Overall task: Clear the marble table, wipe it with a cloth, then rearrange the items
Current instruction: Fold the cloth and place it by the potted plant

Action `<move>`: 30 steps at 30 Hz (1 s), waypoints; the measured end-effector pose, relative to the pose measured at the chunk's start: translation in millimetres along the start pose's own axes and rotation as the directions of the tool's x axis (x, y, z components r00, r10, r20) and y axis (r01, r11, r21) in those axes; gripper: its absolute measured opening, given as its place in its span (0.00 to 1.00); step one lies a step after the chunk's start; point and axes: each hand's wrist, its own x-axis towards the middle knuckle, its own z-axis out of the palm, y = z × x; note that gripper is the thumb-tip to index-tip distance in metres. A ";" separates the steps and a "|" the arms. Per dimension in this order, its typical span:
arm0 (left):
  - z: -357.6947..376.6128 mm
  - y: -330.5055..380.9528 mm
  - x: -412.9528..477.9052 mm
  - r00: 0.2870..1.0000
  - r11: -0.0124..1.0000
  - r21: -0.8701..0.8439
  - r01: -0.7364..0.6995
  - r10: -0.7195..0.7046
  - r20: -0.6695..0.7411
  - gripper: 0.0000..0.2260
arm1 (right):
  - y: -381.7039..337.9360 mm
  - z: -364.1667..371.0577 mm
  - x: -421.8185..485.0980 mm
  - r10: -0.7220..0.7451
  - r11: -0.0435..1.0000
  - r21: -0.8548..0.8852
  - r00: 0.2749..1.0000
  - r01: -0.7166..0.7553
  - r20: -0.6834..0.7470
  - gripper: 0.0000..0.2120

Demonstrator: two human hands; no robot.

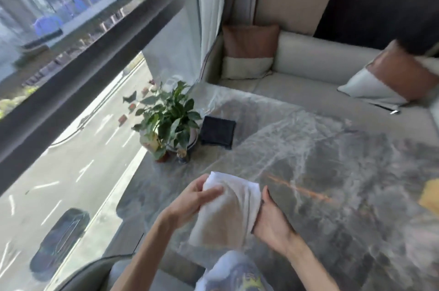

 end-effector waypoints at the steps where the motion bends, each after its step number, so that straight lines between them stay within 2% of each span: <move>1: 4.6 7.4 0.8 1.000 0.998 0.061 -0.009 0.009 0.006 0.16 | -6.4 -1.0 -3.6 -0.063 0.994 -0.086 0.998 0.064 0.007 0.29; 5: 13.2 26.5 1.9 0.999 0.962 0.271 -0.026 0.017 0.033 0.14 | -26.0 -10.3 -11.3 -0.230 0.885 -0.411 0.973 0.218 0.022 0.13; 9: 4.3 40.6 12.0 0.996 0.926 0.377 0.014 -0.046 0.077 0.11 | -42.8 -11.4 -1.5 -0.304 0.756 -0.594 0.951 0.274 0.051 0.09; 12: -13.6 53.6 35.4 0.988 0.872 0.486 0.058 -0.118 0.095 0.10 | -54.9 -15.4 27.4 -0.328 0.666 -0.701 0.944 0.255 0.032 0.08; 14: -26.9 62.9 60.1 0.989 0.740 0.671 0.037 -0.125 0.083 0.10 | -65.3 -13.6 52.8 -0.341 0.563 -0.793 0.939 0.232 0.032 0.10; 16: -40.4 75.5 94.9 0.993 0.522 0.853 -0.007 -0.099 0.069 0.13 | -80.6 -9.1 85.1 -0.371 0.436 -0.877 0.928 0.203 0.031 0.08; 18: -54.3 90.9 138.4 0.996 0.361 0.932 -0.039 -0.066 0.068 0.14 | -104.0 2.8 121.8 -0.420 0.296 -0.944 0.907 0.147 0.009 0.07; 22: -86.1 116.5 231.5 0.997 0.165 0.984 -0.068 0.042 0.062 0.15 | -152.8 23.5 208.8 -0.553 0.135 -0.989 0.833 0.066 -0.020 0.08; 26: -112.7 118.9 291.4 0.985 -0.086 0.994 -0.064 0.155 0.076 0.26 | -170.1 29.6 292.6 -0.695 0.031 -0.999 0.719 0.029 -0.001 0.10; 28: -120.1 105.6 305.9 0.988 -0.181 0.982 -0.058 0.130 0.082 0.28 | -160.0 24.3 321.8 -0.752 0.010 -0.999 0.659 0.051 0.026 0.12; 30: -126.3 77.3 315.9 0.998 -0.245 0.968 -0.049 0.020 0.055 0.27 | -135.7 10.7 343.3 -0.758 -0.069 -0.996 0.647 0.049 0.085 0.17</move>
